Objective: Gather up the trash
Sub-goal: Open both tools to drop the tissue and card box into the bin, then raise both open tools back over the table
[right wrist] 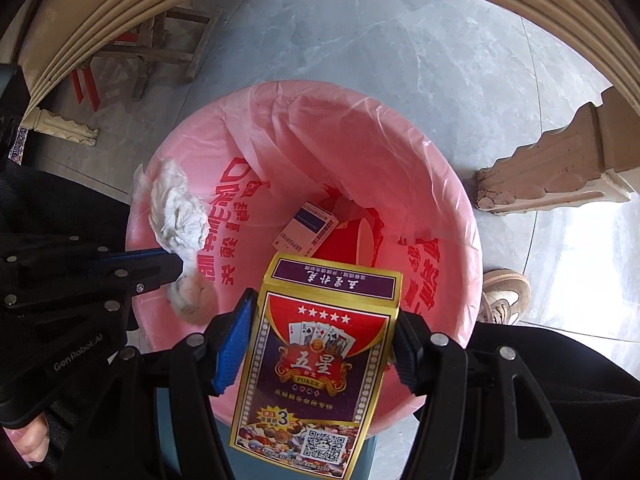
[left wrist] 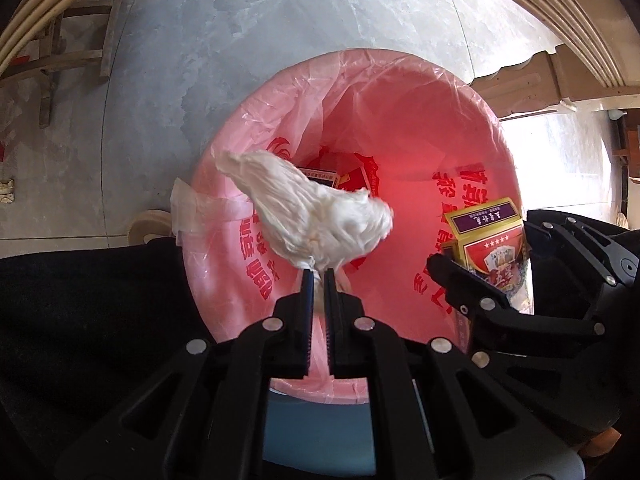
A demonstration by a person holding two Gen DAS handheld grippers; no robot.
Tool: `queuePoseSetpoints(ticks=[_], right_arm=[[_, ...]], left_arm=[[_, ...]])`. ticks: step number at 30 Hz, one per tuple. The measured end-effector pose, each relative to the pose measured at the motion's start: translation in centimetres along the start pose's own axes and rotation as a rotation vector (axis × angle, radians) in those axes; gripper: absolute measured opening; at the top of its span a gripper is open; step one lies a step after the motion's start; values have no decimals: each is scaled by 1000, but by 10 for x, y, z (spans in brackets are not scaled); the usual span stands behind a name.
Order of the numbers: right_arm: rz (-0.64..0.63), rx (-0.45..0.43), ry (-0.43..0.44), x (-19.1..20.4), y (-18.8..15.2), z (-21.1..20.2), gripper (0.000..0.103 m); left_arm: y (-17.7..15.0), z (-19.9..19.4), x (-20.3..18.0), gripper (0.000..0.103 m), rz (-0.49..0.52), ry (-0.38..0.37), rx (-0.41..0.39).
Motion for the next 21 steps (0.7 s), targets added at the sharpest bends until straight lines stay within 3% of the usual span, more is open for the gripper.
queuePoseSetpoints(ticks=[2,5,7,12,21], right_arm=[[1,-2,2,0,0,0,60],[6,6,-3,-1,0,1,63],[4,9,-26,-3,1,0,68],[19,2,-22,-7,2,-3,69],[13,-22,-37,-8,5,-12,70]], left_arm=[[0,0,0,6,0,2,0],[1,-2,2,24,4,22,-7],[1,-2,4,28,12,48,-13],[3,-4,7,39,3,57,-17],[4,-10,11,49,-7,67,-43]])
Point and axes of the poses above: each gripper's, at about its wrist camera, not at the fingertips, and z roughly the way its jaws point, x to its left, y to its top, the point moved 10 cm from there along z, roughly the way its jaws point, and after that the axes turned 2 degrees about y, right-handed, at the moved point
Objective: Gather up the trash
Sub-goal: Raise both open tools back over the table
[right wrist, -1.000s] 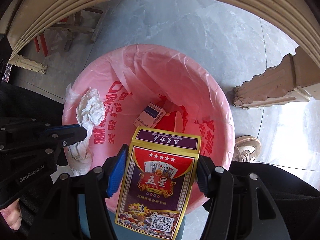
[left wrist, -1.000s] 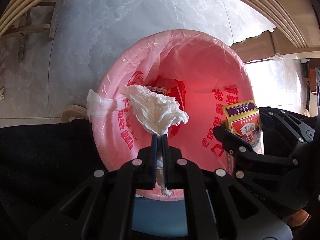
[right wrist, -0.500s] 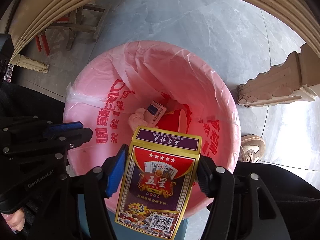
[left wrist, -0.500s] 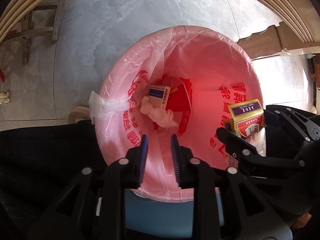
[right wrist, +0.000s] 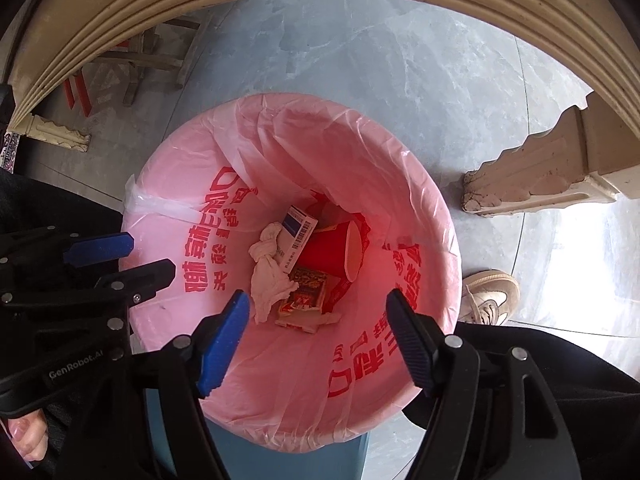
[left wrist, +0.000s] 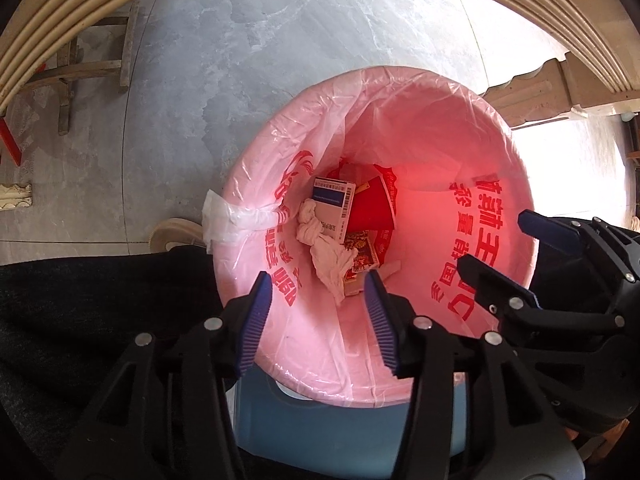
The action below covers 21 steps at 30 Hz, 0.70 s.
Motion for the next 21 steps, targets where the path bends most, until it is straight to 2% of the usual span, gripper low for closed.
queuePoseSetpoints(ticks=[5,10,13,14,16,21], right_arm=[[-18,-40,-8,4,0,-19,70],[-77,-112,27,21,-3,-68,69],[-138,-192,72,35,1,-123,70],[-157,-230,90,39,3,-145,73],[-192,-324,116,44,11,-196,87],[-302,-523,126,53,37,-326,96]], left_arm=[[-2,-13,1,58,6,13,-44],[-9,-50,-2,60,30,11,-91],[-15,-94,-2,61,71,21,-130],[-16,-113,-2,62,88,22,-151],[-16,-153,-1,69,117,23,-197],[2,-261,9,76,164,64,-309]])
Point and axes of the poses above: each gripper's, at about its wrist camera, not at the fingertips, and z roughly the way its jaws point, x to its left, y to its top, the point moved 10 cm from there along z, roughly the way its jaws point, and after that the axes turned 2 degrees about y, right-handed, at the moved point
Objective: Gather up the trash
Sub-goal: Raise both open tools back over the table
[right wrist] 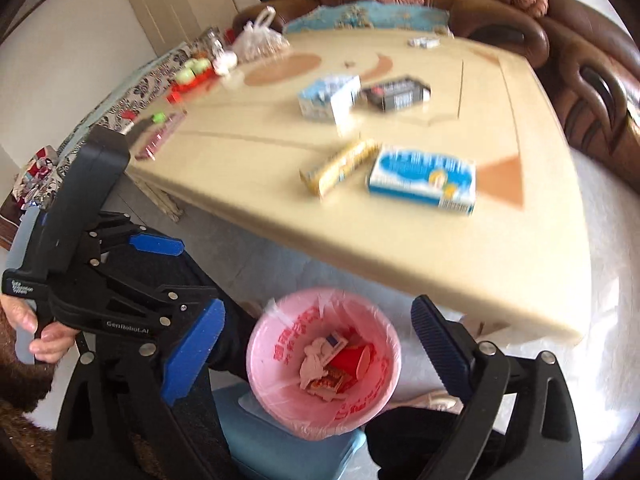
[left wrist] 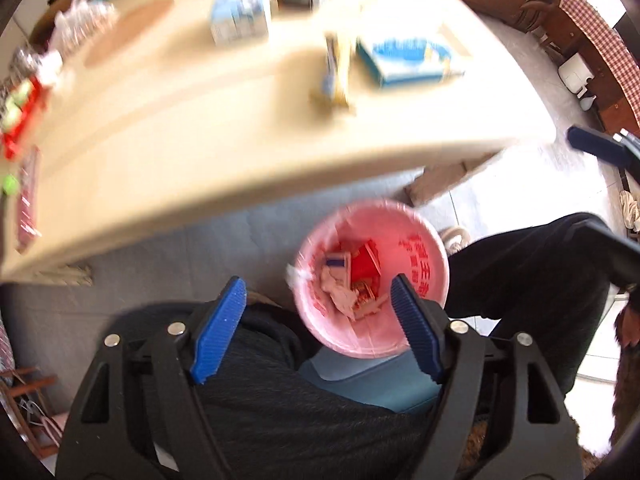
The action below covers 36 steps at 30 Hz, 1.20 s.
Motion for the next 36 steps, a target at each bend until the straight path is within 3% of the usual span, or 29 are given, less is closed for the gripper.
queuePoseSetpoints(ticks=[3,7,16,23,36], right_arm=[[-66,-54,7,0,46,-42,96],[-114,-64,17,-10,97,-75,96],[-109,-60,19,-48,163,-87,96],[-150,-11,-1,-68,173,-65,96],[-286,178,-10,-72,148,12,96]], left_arm=[[34,-52,10,78,35,22,-46],[80,-100,21,81,64,59,-80],[156,-116,36,81,47,35,-29],[184,-90,36,81,56,35,34],[211,-22,29,81,79,9,154]])
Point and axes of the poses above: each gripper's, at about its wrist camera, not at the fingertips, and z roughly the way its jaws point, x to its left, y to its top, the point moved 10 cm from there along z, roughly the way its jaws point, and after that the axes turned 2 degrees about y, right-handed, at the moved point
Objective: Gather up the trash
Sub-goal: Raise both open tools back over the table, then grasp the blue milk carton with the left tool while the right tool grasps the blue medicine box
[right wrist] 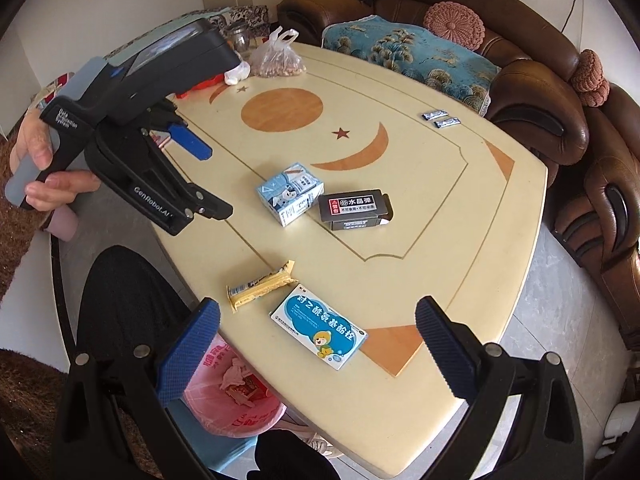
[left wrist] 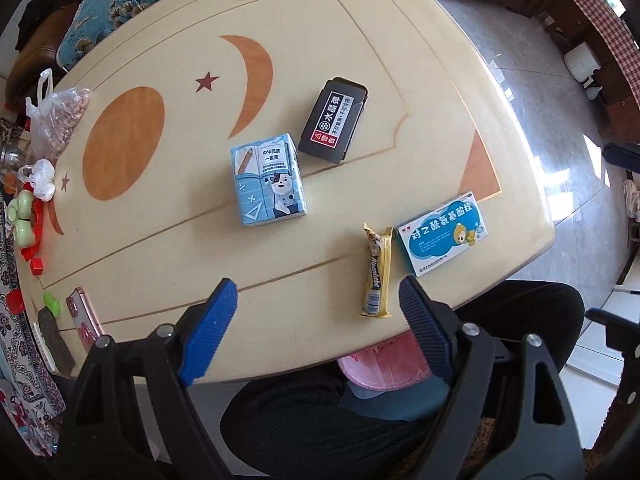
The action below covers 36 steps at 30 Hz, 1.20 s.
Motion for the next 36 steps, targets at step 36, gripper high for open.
queuePoseSetpoints(ticks=[36], right_arm=[[-364,380,84,17,-60,175,96]], left_arm=[[60,119,42,81,-37,-27,158]])
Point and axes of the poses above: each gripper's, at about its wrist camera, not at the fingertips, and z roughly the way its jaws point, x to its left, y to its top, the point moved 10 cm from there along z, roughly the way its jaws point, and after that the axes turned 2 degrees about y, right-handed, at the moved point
